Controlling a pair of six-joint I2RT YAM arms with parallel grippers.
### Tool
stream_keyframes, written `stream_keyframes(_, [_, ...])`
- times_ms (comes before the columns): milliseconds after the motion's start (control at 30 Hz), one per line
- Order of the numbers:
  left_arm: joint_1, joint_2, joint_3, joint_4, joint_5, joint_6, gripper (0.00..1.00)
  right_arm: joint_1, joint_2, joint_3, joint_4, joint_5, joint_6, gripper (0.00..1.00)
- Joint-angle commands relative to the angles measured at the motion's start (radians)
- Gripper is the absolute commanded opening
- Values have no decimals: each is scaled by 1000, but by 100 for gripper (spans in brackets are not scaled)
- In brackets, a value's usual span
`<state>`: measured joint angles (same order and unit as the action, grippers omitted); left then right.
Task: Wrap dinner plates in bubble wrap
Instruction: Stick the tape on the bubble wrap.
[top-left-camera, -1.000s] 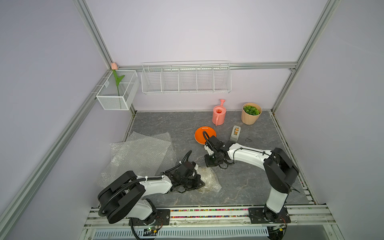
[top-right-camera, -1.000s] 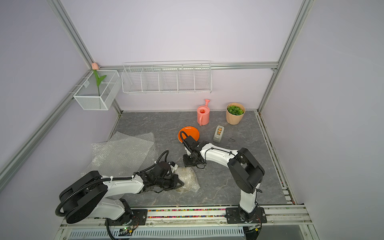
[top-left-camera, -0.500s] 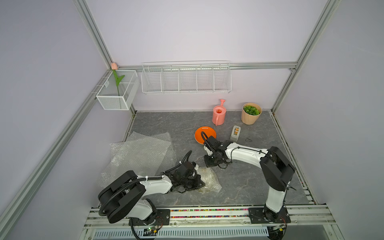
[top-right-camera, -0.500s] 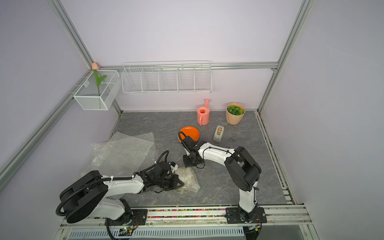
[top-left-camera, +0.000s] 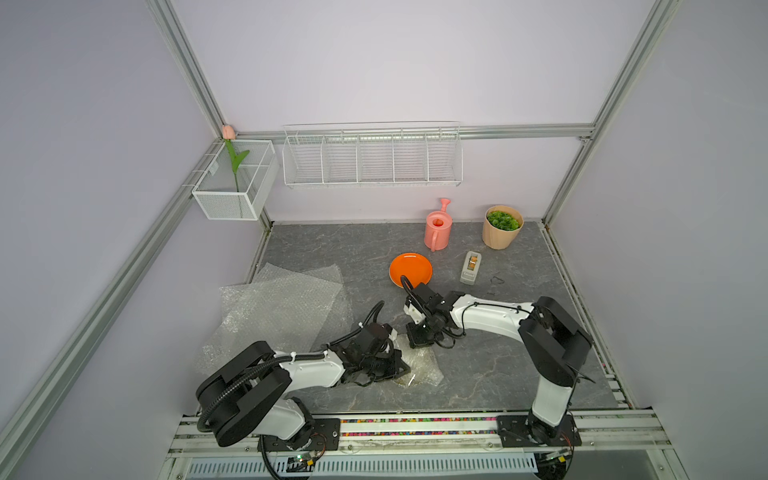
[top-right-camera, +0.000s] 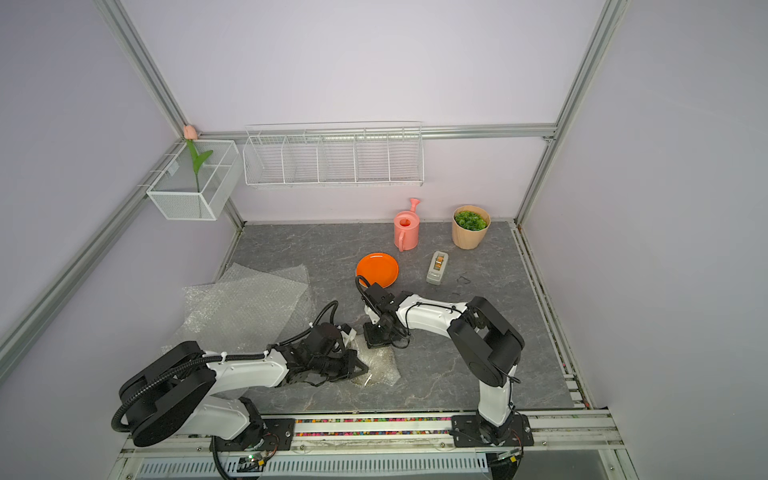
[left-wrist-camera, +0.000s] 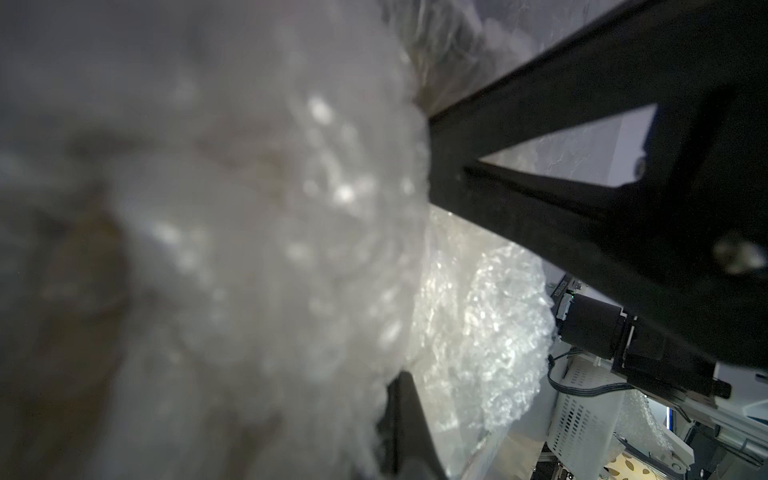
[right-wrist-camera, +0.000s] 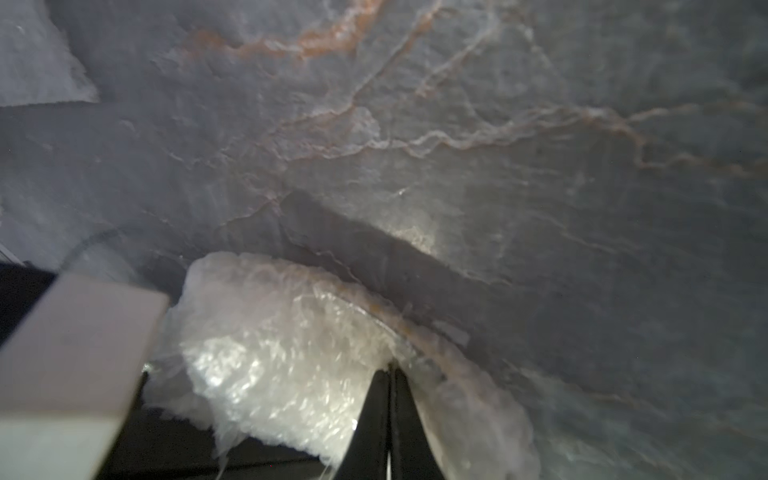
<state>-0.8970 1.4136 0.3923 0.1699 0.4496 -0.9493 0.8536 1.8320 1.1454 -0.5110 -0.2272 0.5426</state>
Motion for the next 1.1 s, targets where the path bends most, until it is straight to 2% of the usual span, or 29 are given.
stream_keyframes(0, [-4,24,-33,-152,-32,0,0,25,-78,-1,-65,13,7,7])
stream_keyframes(133, [-5,28,-29,-151,-33,0,0,60,-118,-64,-29,-45,56,7])
stream_keyframes(233, [-5,31,-32,-144,-31,-4,0,71,-63,-99,3,-55,72,7])
stream_keyframes(333, [-5,29,-35,-142,-32,-4,0,81,-34,-79,-63,27,64,7])
stream_keyframes(433, [-5,26,-38,-139,-32,-6,0,88,-98,-67,-87,33,58,7])
stream_keyframes(600, [-5,24,-37,-134,-27,-12,0,131,-194,-125,-30,-72,119,7])
stream_keyframes(800, [-5,29,-35,-128,-23,-13,0,156,-99,-189,40,-83,149,7])
stream_keyframes(933, [-5,28,-36,-127,-22,-16,0,182,-186,-188,16,-49,175,7])
stream_keyframes(1067, [-5,23,-36,-125,-23,-19,0,221,-237,-216,44,-65,227,7])
